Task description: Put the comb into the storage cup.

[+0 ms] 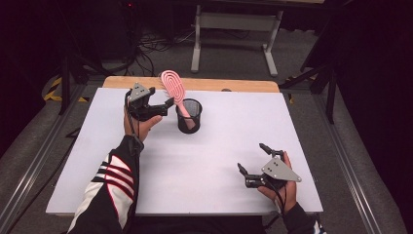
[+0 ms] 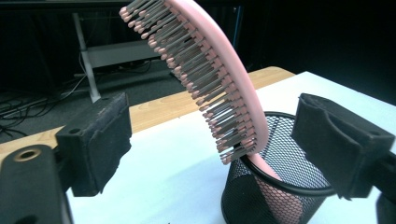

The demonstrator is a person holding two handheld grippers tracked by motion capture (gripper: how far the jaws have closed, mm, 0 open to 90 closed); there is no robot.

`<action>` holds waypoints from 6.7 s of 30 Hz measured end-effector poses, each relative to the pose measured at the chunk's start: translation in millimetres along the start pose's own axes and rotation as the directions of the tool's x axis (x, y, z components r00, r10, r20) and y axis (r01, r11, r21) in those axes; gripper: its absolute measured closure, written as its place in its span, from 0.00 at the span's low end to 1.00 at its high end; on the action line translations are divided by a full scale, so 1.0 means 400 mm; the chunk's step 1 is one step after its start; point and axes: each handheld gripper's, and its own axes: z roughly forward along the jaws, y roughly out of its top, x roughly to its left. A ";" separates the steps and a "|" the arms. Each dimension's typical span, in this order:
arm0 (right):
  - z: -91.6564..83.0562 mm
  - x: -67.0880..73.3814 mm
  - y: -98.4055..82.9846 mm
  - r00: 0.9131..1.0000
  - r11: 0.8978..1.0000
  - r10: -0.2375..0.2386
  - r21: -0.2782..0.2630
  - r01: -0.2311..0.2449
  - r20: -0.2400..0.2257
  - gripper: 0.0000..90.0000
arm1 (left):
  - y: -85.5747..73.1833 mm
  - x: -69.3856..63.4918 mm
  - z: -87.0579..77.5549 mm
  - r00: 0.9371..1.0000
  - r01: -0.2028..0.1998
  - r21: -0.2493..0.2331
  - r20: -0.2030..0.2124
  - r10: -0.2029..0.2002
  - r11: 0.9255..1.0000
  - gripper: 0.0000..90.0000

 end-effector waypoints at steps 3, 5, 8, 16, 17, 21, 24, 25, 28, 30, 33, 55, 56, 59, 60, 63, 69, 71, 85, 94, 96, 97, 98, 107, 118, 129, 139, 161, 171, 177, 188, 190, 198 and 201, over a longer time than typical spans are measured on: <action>0.000 0.001 0.001 1.000 1.000 -0.001 -0.001 0.001 -0.001 0.06 | 0.003 -0.001 -0.008 1.000 -0.023 0.005 -0.005 0.023 1.000 0.12; 0.000 0.001 0.000 1.000 1.000 0.000 0.000 0.000 -0.001 0.06 | 0.005 0.000 -0.014 0.999 -0.035 0.010 0.002 0.035 0.999 0.11; 0.000 0.001 0.001 1.000 1.000 0.001 0.000 -0.001 -0.002 0.06 | 0.008 -0.001 -0.021 0.998 -0.055 0.020 0.007 0.055 0.998 0.10; 0.000 0.001 0.001 1.000 1.000 0.000 -0.002 0.000 0.000 0.06 | 0.016 -0.012 -0.035 0.995 -0.101 0.023 0.023 0.100 0.995 0.08; 0.000 0.001 0.001 1.000 1.000 0.000 -0.001 0.000 0.000 0.06 | 0.018 -0.013 -0.037 0.994 -0.108 0.026 0.023 0.108 0.994 0.08; -0.001 0.001 0.002 1.000 1.000 0.001 -0.003 -0.001 0.002 0.06 | 0.021 -0.017 -0.048 0.991 -0.127 0.016 0.034 0.127 0.992 0.08; 0.000 0.001 0.001 1.000 1.000 0.001 0.000 -0.001 0.001 0.06 | 0.022 -0.019 -0.055 0.990 -0.141 0.020 0.033 0.140 0.990 0.07; 0.000 0.001 0.001 1.000 1.000 0.000 0.000 0.000 0.001 0.06 | 0.023 -0.020 -0.058 0.989 -0.146 0.020 0.033 0.145 0.989 0.07; -0.001 0.002 0.002 1.000 1.000 -0.002 0.001 0.002 0.001 0.06 | 0.024 -0.023 -0.066 0.987 -0.161 0.022 0.025 0.161 0.987 0.07; 0.000 0.002 0.002 1.000 1.000 -0.001 0.001 0.001 0.002 0.06 | 0.025 -0.024 -0.074 0.985 -0.171 0.020 0.025 0.170 0.985 0.07; 0.000 0.002 0.002 1.000 1.000 -0.002 0.002 0.002 0.001 0.06 | 0.027 -0.026 -0.084 0.983 -0.182 0.017 0.027 0.181 0.983 0.08; 0.002 0.006 0.002 1.000 1.000 -0.004 0.004 0.004 -0.003 0.06 | 0.021 -0.068 -0.134 0.965 -0.257 -0.015 0.051 0.257 0.966 0.08; 0.002 0.006 0.002 1.000 1.000 -0.004 0.004 0.004 -0.003 0.06 | 0.021 -0.069 -0.135 0.965 -0.257 -0.017 0.052 0.258 0.966 0.08; 0.002 0.007 0.002 1.000 1.000 -0.006 0.004 0.006 -0.004 0.06 | 0.021 -0.074 -0.139 0.964 -0.260 -0.023 0.053 0.261 0.965 0.08; 0.002 0.007 0.002 1.000 1.000 -0.006 0.004 0.006 -0.004 0.06 | 0.021 -0.075 -0.141 0.964 -0.261 -0.024 0.056 0.261 0.965 0.08; 0.002 0.006 0.002 1.000 1.000 -0.004 0.004 0.004 -0.004 0.06 | 0.019 -0.082 -0.147 0.961 -0.269 -0.029 0.060 0.271 0.963 0.08; 0.002 0.007 0.001 1.000 1.000 -0.005 0.005 0.005 -0.006 0.06 | 0.013 -0.098 -0.156 0.955 -0.287 -0.040 0.070 0.289 0.957 0.08; 0.002 0.007 0.002 1.000 1.000 -0.006 0.005 0.006 -0.005 0.06 | 0.010 -0.105 -0.159 0.952 -0.296 -0.040 0.073 0.298 0.954 0.08; 0.002 0.008 0.002 1.000 1.000 -0.008 0.005 0.008 -0.008 0.06 | -0.002 -0.130 -0.175 0.943 -0.310 -0.054 0.107 0.314 0.949 0.08; 0.004 0.011 0.002 1.000 1.000 -0.009 0.008 0.010 -0.012 0.06 | -0.011 -0.144 -0.190 0.938 -0.319 -0.061 0.122 0.324 0.946 0.08; 0.004 0.012 0.002 1.000 1.000 -0.010 0.007 0.010 -0.013 0.06 | -0.014 -0.146 -0.192 0.938 -0.317 -0.066 0.124 0.323 0.946 0.08; 0.004 0.012 0.002 1.000 1.000 -0.010 0.007 0.010 -0.013 0.06 | -0.016 -0.147 -0.194 0.939 -0.316 -0.068 0.125 0.322 0.946 0.08; 0.004 0.012 0.002 1.000 1.000 -0.010 0.008 0.010 -0.013 0.06 | -0.018 -0.147 -0.196 0.939 -0.312 -0.068 0.129 0.319 0.948 0.08; 0.005 0.015 0.003 1.000 1.000 -0.010 0.010 0.010 -0.016 0.06 | -0.031 -0.162 -0.211 0.931 -0.327 -0.077 0.143 0.335 0.942 0.08; 0.003 0.015 0.004 1.000 1.000 -0.015 0.008 0.015 -0.019 0.06 | -0.046 -0.180 -0.228 0.922 -0.342 -0.085 0.164 0.352 0.936 0.07; 0.003 0.019 0.007 0.999 1.000 -0.029 0.007 0.029 -0.023 0.06 | -0.071 -0.202 -0.239 0.908 -0.368 -0.077 0.186 0.376 0.927 0.07; 0.001 0.021 0.008 0.999 0.999 -0.033 0.002 0.033 -0.025 0.06 | -0.092 -0.222 -0.249 0.898 -0.390 -0.073 0.192 0.397 0.918 0.07; -0.001 0.033 0.015 0.998 0.999 -0.052 -0.005 0.052 -0.035 0.06 | -0.151 -0.228 -0.282 0.885 -0.430 -0.023 0.190 0.426 0.903 0.07; 0.000 0.041 0.018 0.997 0.998 -0.059 -0.007 0.059 -0.045 0.06 | -0.172 -0.224 -0.306 0.886 -0.431 -0.013 0.185 0.426 0.902 0.07; 0.000 0.046 0.019 0.997 0.998 -0.060 -0.008 0.060 -0.049 0.06 | -0.187 -0.220 -0.326 0.886 -0.434 -0.003 0.177 0.428 0.901 0.07; 0.002 0.052 0.021 0.996 0.998 -0.064 -0.008 0.064 -0.057 0.06 | -0.214 -0.200 -0.362 0.895 -0.429 0.026 0.149 0.421 0.903 0.07; 0.002 0.052 0.022 0.996 0.998 -0.064 -0.007 0.064 -0.058 0.06 | -0.220 -0.193 -0.369 0.898 -0.424 0.034 0.143 0.415 0.905 0.07; 0.002 0.049 0.021 0.997 0.998 -0.055 -0.007 0.054 -0.054 0.06 | -0.249 -0.161 -0.395 0.917 -0.389 0.060 0.120 0.380 0.919 0.07; 0.002 0.049 0.021 0.997 0.999 -0.053 -0.007 0.053 -0.053 0.06 | -0.259 -0.153 -0.401 0.918 -0.388 0.072 0.114 0.379 0.919 0.07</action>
